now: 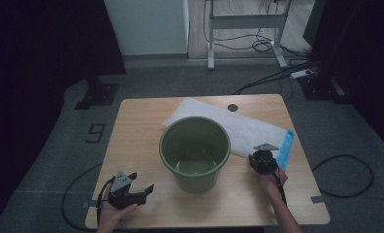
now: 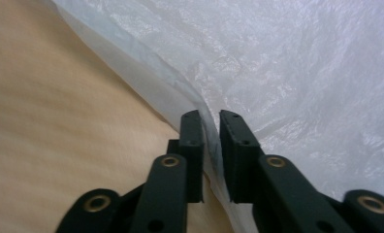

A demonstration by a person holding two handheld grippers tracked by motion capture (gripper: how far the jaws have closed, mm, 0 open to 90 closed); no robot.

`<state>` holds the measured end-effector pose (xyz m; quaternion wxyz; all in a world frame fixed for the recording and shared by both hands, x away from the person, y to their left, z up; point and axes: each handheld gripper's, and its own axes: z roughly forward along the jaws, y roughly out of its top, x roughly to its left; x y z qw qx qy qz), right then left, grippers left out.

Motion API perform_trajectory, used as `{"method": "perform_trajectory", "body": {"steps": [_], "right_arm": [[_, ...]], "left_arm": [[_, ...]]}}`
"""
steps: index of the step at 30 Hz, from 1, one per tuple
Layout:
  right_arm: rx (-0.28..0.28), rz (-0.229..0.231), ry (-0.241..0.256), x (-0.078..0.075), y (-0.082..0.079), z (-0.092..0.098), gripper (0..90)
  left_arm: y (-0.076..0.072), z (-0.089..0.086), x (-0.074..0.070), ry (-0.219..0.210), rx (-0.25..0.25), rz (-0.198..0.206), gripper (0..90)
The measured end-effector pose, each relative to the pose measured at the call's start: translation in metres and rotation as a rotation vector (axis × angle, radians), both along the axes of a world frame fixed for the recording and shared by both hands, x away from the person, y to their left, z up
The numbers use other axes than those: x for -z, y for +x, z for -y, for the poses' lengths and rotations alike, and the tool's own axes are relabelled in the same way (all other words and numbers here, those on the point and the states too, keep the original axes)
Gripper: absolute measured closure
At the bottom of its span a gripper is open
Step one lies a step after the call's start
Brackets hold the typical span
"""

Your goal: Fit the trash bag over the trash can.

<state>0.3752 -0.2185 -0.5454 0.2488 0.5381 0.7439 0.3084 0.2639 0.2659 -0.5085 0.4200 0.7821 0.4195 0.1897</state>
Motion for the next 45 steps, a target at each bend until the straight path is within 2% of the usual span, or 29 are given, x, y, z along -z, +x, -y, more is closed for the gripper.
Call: {"method": "perform_trajectory", "body": {"steps": [2,3,4,5,7,9,10,12,13,15,16,17,19,21,24,26,27,28,29,32,33,36,37,38,39,40,42,43,45], "right_arm": [[-0.007,0.005,-0.005,0.000,-0.004,0.002,81.8],[-0.018,0.028,0.004,-0.001,-0.021,0.012,83.7],[-0.018,0.028,0.004,-0.001,-0.021,0.012,83.7],[-0.023,0.031,0.008,-0.002,-0.028,0.016,83.9],[-0.046,0.056,0.007,-0.003,-0.063,0.036,83.8],[-0.060,0.054,0.039,-0.007,-0.080,0.051,83.7],[-0.060,0.054,0.039,-0.007,-0.080,0.051,83.7],[-0.057,0.066,0.043,-0.011,-0.102,0.066,83.3],[-0.048,0.054,0.049,-0.008,-0.119,0.078,82.9],[-0.035,0.042,0.061,-0.004,-0.129,0.087,82.8],[-0.035,0.042,0.061,-0.004,-0.129,0.087,82.8],[-0.023,0.026,0.064,0.000,-0.138,0.095,82.0],[-0.015,0.010,0.061,0.004,-0.142,0.100,80.5],[0.002,0.013,0.080,0.005,-0.145,0.104,78.2],[0.019,0.021,0.079,0.004,-0.145,0.103,66.9],[0.025,0.040,0.073,0.000,-0.146,0.097,55.3],[0.025,0.040,0.073,0.000,-0.146,0.097,55.3],[0.029,0.059,0.060,-0.003,-0.147,0.091,49.7],[0.026,0.100,0.027,-0.010,-0.148,0.076,41.4],[0.007,0.129,0.020,-0.017,-0.145,0.062,36.4],[-0.019,0.149,0.029,-0.023,-0.135,0.044,32.2],[-0.055,0.150,0.050,-0.026,-0.124,0.029,29.5],[-0.074,0.148,0.054,-0.027,-0.116,0.020,28.3],[-0.101,0.124,0.062,-0.024,-0.093,0.001,25.7],[-0.101,0.124,0.062,-0.024,-0.093,0.001,25.7],[-0.125,0.104,0.070,-0.021,-0.075,-0.016,24.7],[-0.146,0.096,0.051,-0.018,-0.061,-0.030,24.6],[-0.146,0.096,0.051,-0.018,-0.061,-0.030,24.6],[-0.151,0.090,0.029,-0.013,-0.044,-0.045,23.8]], "left_arm": [[-0.001,-0.003,0.000,-0.005,-0.007,-0.001,15.8],[-0.003,-0.005,-0.001,-0.013,-0.016,-0.001,15.9],[-0.003,-0.005,-0.001,-0.013,-0.016,-0.001,16.0],[-0.004,-0.006,-0.002,-0.025,-0.023,-0.003,16.0],[-0.006,-0.007,-0.003,-0.032,-0.030,-0.005,16.2],[-0.007,-0.007,-0.004,-0.035,-0.027,-0.003,16.3],[-0.007,-0.007,-0.004,-0.035,-0.027,-0.003,16.3],[-0.008,-0.007,-0.005,-0.039,-0.025,-0.003,16.3],[-0.006,-0.007,-0.004,-0.040,-0.025,-0.007,16.4],[-0.005,-0.006,-0.002,-0.034,-0.024,-0.012,16.4],[-0.005,-0.006,-0.002,-0.034,-0.024,-0.012,16.5],[-0.005,-0.005,-0.002,-0.031,-0.023,-0.014,16.5],[-0.004,-0.004,0.000,-0.020,-0.018,-0.020,16.5],[-0.004,-0.004,0.001,-0.017,-0.017,-0.022,16.4],[-0.004,-0.005,0.001,-0.023,-0.020,-0.025,16.5],[-0.004,-0.004,0.001,-0.024,-0.018,-0.024,16.5],[-0.004,-0.004,0.001,-0.024,-0.018,-0.024,16.5],[-0.004,-0.004,0.000,-0.024,-0.018,-0.023,16.5],[-0.004,-0.004,0.000,-0.027,-0.018,-0.024,16.5],[-0.003,-0.004,0.001,-0.030,-0.018,-0.026,16.5],[-0.003,-0.003,0.001,-0.029,-0.016,-0.028,16.5],[-0.003,-0.002,0.002,-0.026,-0.013,-0.029,16.5],[-0.003,-0.002,0.002,-0.026,-0.013,-0.030,16.5],[-0.003,-0.002,0.002,-0.026,-0.014,-0.030,16.5],[-0.003,-0.002,0.003,-0.026,-0.014,-0.030,16.5],[-0.003,-0.003,0.003,-0.025,-0.015,-0.030,16.5],[-0.002,-0.004,0.002,-0.029,-0.017,-0.029,16.5],[-0.002,-0.004,0.002,-0.029,-0.017,-0.029,16.5],[-0.002,-0.005,0.003,-0.029,-0.018,-0.029,16.6]]}}
